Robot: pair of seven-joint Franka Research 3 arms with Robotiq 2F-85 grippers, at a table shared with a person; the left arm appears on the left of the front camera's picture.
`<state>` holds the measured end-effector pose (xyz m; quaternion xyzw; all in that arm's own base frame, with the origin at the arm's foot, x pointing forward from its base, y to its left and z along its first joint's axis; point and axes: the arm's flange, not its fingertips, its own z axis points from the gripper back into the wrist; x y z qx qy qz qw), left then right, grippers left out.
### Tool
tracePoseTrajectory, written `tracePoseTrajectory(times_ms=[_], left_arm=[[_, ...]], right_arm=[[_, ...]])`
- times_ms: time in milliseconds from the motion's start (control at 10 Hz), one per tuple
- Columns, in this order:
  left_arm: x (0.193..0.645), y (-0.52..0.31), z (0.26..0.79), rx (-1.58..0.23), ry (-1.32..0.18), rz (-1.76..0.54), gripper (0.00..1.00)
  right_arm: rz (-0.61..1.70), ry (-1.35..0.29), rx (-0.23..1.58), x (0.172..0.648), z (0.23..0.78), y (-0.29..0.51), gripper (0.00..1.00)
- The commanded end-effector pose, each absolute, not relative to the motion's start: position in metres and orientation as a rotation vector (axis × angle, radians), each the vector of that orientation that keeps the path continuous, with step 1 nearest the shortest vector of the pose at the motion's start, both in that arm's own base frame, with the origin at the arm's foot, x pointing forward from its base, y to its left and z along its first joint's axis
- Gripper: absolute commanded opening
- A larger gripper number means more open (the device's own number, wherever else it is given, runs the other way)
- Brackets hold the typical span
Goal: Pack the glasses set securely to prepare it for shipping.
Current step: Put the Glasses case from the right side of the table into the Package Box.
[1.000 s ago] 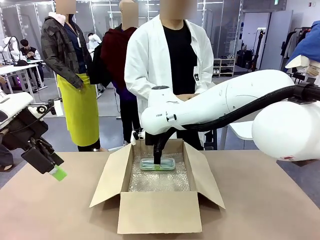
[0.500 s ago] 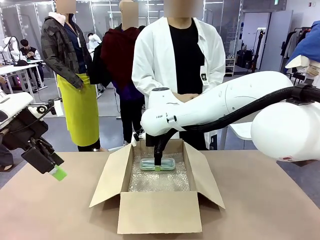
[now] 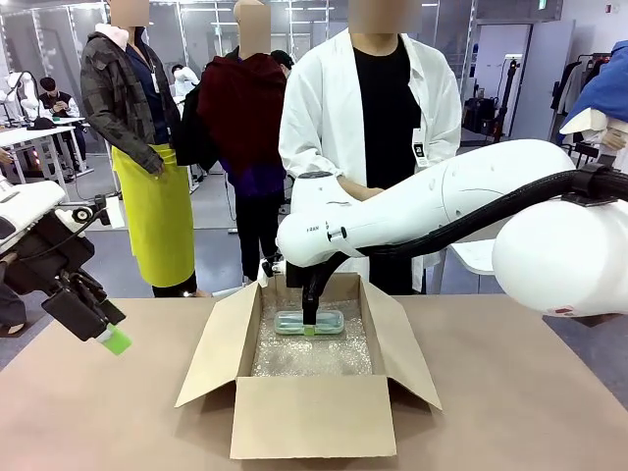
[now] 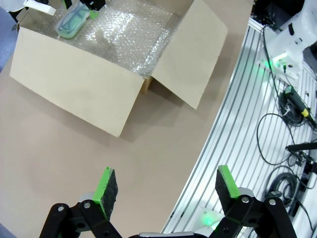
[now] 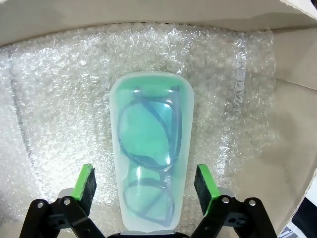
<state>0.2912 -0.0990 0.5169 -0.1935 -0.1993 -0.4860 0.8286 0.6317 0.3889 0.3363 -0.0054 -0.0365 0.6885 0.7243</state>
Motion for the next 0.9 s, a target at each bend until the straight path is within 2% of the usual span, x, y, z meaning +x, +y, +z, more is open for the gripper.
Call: tracePoseTrajectory(times_ms=[0,100,200,300,800], left_arm=[[0.29,-0.097,0.518,-0.437,-0.425,-1.051,1.0],[0.29,-0.097,0.518,-0.437,-0.425,-1.051,1.0],[0.29,-0.097,0.518,-0.437,-0.425,-1.051,1.0],[0.29,-0.097,0.518,-0.437,-0.425,-1.051,1.0],[0.29,-0.097,0.518,-0.437,-0.425,-1.051,1.0]], right_arm=[[1.52,-0.085,-0.017,0.632,0.337,0.391,1.0],[1.519,-0.081,-0.012,0.632,0.336,0.389,1.0],[1.494,-0.129,0.004,0.613,0.372,0.379,1.0],[1.43,-0.169,-0.012,0.6,0.401,0.357,1.0],[1.094,-0.363,0.035,0.524,0.472,0.253,1.0]])
